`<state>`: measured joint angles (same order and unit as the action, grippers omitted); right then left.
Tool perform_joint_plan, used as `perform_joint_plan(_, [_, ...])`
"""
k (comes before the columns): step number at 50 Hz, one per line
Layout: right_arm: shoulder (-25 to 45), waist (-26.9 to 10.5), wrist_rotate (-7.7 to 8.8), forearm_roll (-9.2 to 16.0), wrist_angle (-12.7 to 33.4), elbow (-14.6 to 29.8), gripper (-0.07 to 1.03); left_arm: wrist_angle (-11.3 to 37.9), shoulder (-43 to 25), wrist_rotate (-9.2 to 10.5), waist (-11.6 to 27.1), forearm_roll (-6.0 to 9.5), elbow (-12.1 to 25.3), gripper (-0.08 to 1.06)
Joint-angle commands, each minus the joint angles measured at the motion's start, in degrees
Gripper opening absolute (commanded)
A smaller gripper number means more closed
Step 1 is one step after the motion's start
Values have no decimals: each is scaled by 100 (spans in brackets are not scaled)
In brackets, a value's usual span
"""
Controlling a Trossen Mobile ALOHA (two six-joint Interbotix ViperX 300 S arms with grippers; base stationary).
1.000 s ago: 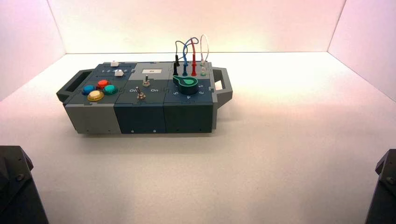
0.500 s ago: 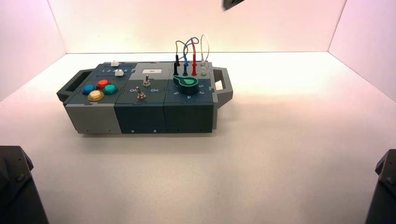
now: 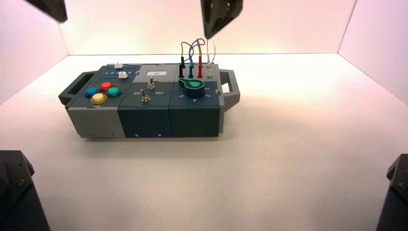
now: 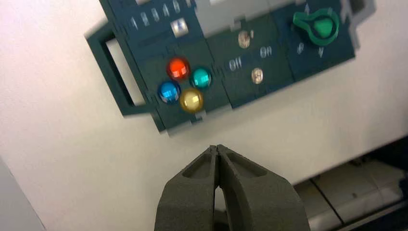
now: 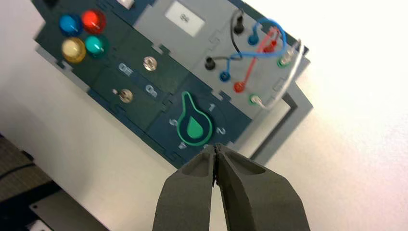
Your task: View the box from the top.
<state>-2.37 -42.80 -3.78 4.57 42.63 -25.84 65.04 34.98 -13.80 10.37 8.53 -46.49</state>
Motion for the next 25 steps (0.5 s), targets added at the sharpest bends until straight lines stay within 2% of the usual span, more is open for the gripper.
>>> perform_joint_plan(1, [-18,-53,18,53,-9,272,-2,9,0,-9,26,9,-105,-3])
perform_joint_plan(11, [105,-53,18,53,-9,316,-2,-79,26,-35,35,26,-316,-3])
perform_joint_plan(25, [281,-44,0,53,-9,325,-2,-123,62,-26,26,35,-308,-3])
